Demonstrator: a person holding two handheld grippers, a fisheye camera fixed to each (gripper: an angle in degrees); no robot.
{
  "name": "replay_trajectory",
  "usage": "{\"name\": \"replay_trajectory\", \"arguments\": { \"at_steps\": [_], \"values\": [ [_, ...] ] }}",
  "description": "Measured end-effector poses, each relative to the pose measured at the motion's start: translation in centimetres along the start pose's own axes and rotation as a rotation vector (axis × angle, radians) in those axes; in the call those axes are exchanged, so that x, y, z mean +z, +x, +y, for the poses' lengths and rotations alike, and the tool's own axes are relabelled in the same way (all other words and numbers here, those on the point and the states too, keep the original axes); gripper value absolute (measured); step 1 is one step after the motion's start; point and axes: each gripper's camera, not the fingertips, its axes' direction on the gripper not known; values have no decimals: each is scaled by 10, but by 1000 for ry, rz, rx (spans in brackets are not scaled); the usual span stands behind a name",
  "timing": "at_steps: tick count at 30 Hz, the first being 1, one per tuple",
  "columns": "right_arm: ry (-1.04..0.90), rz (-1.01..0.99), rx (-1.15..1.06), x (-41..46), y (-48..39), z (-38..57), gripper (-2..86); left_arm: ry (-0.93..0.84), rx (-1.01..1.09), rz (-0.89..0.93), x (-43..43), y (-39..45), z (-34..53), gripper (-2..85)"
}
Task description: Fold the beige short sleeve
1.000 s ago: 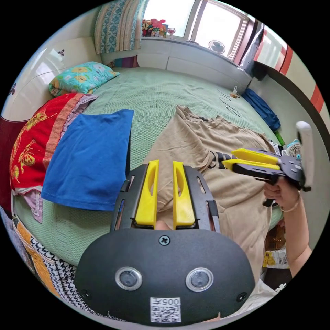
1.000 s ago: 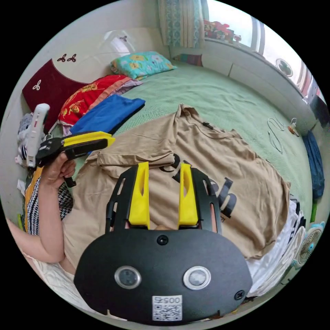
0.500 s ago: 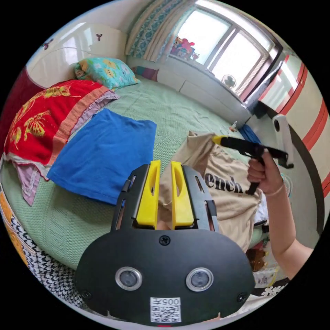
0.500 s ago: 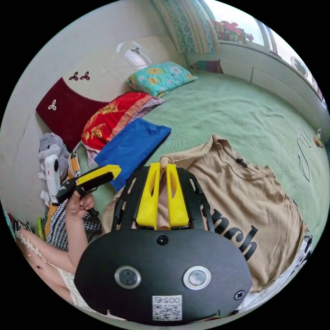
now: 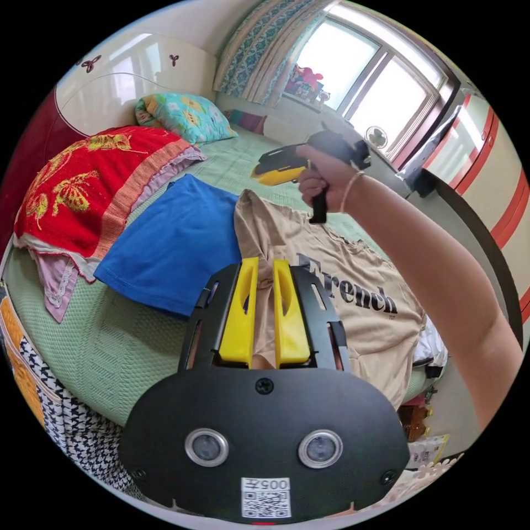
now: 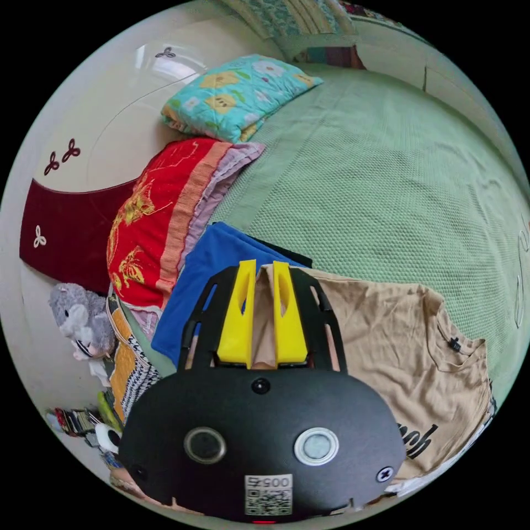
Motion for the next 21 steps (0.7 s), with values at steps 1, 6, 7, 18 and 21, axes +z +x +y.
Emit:
{"name": "replay_trajectory", "arguments": {
  "at_steps": [1,6,7,18,21],
  "values": [
    [15,-22,-53,-10,-2,10,62,1,-4,6,-1,-2,-1,59],
    [17,-10,-145,-22,7,71,84,-1,-23,35,-13,-12,-6,58],
    [14,-50,-108,-20,17,85,82,-3,-23,29,-14,-13,-6,58],
    [32,-241,82,32,40,93,-8,-32,-27,-34,-30,-18,-16,54],
    [6,-149,-11,51,7,70,-9,-35,-31,-34,-33,-19,-19,54]
  ]
}}
